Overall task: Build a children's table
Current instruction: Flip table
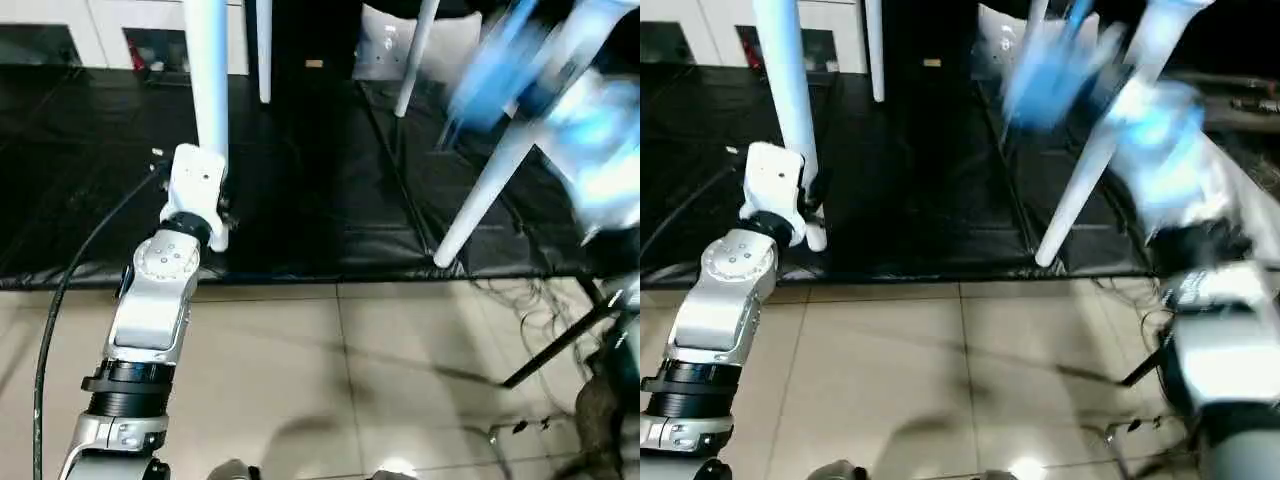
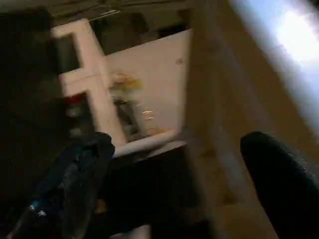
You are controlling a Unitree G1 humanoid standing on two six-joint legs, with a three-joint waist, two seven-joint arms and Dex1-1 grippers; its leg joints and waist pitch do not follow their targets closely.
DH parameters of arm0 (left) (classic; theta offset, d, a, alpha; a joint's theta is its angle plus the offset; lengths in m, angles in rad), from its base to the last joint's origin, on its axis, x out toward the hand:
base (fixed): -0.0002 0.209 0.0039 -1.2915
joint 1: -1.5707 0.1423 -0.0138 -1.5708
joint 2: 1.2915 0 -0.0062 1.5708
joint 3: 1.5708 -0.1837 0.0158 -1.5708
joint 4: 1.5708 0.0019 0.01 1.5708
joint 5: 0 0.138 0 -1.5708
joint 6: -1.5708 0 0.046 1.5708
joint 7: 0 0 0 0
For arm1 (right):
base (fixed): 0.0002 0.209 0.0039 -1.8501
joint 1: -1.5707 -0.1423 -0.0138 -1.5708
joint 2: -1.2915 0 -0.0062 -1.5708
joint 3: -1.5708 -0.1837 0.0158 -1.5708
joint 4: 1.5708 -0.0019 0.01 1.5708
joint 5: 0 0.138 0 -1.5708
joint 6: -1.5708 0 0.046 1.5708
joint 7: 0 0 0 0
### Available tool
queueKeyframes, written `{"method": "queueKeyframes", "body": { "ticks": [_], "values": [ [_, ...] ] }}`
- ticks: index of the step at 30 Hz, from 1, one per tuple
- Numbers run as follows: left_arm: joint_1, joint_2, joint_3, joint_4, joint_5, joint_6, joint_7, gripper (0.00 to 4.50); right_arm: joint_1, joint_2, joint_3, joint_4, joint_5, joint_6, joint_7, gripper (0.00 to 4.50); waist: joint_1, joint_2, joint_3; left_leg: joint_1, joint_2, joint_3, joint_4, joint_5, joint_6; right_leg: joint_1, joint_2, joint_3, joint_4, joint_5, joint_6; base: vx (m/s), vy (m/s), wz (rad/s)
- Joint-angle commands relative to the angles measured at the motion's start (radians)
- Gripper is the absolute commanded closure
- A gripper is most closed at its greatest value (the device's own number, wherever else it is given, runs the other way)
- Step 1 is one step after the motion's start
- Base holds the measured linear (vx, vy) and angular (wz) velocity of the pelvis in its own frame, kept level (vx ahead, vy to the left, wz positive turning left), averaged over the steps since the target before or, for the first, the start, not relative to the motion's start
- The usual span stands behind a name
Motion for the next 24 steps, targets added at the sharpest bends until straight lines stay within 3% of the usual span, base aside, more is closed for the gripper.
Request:
{"method": "queueKeyframes", "body": {
  "ticks": [1,2,4,5,6,7,9,13,19,20,24],
  "values": [
    [0.005,0.004,-0.050,-0.004,0.056,0.003,0.009,2.91,0.072,0.040,-0.050,-0.093,0.162,0.039,0.048,0.00,-0.012,0.017,-0.065,0.031,0.048,-0.025,-0.099,-0.351,0.015,0.020,-0.046,0.043,-0.078,-0.090,-0.178,0.000,0.000,0.00],
    [0.007,0.003,-0.047,-0.003,0.057,0.002,0.015,2.91,0.106,0.053,-0.064,-0.126,0.196,0.060,0.034,0.00,-0.012,0.020,-0.069,0.029,0.052,-0.027,-0.098,-0.283,0.037,0.022,-0.046,0.043,-0.071,-0.015,-0.190,0.000,0.000,0.00],
    [0.013,0.002,-0.037,0.004,0.052,0.005,0.023,2.91,0.174,0.064,-0.075,-0.197,0.242,0.113,-0.001,0.00,-0.015,0.017,-0.074,0.025,0.051,-0.027,-0.093,-0.213,0.055,0.028,-0.043,0.040,-0.061,0.060,-0.209,0.000,0.000,0.00],
    [0.015,0.002,-0.036,0.005,0.052,0.005,0.024,2.91,0.189,0.065,-0.075,-0.212,0.247,0.122,-0.009,0.00,-0.013,0.021,-0.080,0.023,0.050,-0.023,-0.083,-0.110,0.094,0.029,-0.044,0.039,-0.050,0.172,-0.239,0.000,0.000,0.00],
    [0.024,0.001,-0.030,0.004,0.049,0.008,0.029,2.91,0.251,0.067,-0.071,-0.275,0.266,0.155,-0.043,0.00,-0.006,0.024,-0.071,0.024,0.050,-0.019,-0.085,-0.095,0.112,0.025,-0.044,0.040,-0.056,0.177,-0.242,0.000,0.000,0.00],
    [0.026,0.000,-0.028,0.004,0.048,0.010,0.030,2.91,0.261,0.067,-0.070,-0.284,0.267,0.159,-0.048,0.00,-0.009,0.023,-0.069,0.024,0.050,-0.018,-0.085,-0.108,0.116,0.022,-0.044,0.040,-0.056,0.164,-0.243,0.000,0.000,0.00],
    [0.045,0.001,-0.019,-0.003,0.046,0.017,0.040,2.91,0.372,0.106,-0.106,-0.410,0.281,0.228,-0.108,0.00,-0.009,0.026,-0.062,0.030,0.053,-0.017,-0.094,-0.173,0.101,0.019,-0.044,0.040,-0.067,0.075,-0.231,0.000,0.000,0.00],
    [0.060,0.008,-0.010,-0.008,0.053,0.016,0.062,2.91,0.479,0.149,-0.148,-0.561,0.265,0.304,-0.153,0.00,-0.014,0.029,-0.050,0.036,0.056,-0.023,-0.114,-0.302,0.028,0.009,-0.039,0.042,-0.083,-0.077,-0.185,0.000,0.000,0.00],
    [0.073,0.017,-0.004,-0.014,0.057,0.020,0.065,2.91,0.550,0.181,-0.182,-0.660,0.223,0.363,-0.271,0.00,-0.019,0.030,-0.040,0.036,0.051,-0.025,-0.124,-0.365,-0.029,-0.001,-0.037,0.046,-0.095,-0.142,-0.131,0.000,0.000,0.00],
    [0.079,0.018,-0.001,-0.018,0.056,0.024,0.068,2.91,0.566,0.198,-0.223,-0.681,0.149,0.405,-0.354,0.00,-0.021,0.029,-0.036,0.033,0.051,-0.025,-0.126,-0.366,-0.037,-0.003,-0.037,0.047,-0.096,-0.150,-0.123,0.000,0.000,0.00],
    [0.082,0.024,0.001,-0.022,0.051,0.028,0.074,2.91,0.558,0.229,-0.276,-0.692,0.170,0.498,-0.423,0.00,-0.025,0.026,-0.038,0.036,0.047,-0.024,-0.124,-0.361,-0.040,-0.003,-0.037,0.049,-0.095,-0.135,-0.113,0.000,0.000,0.00]
  ]
}}
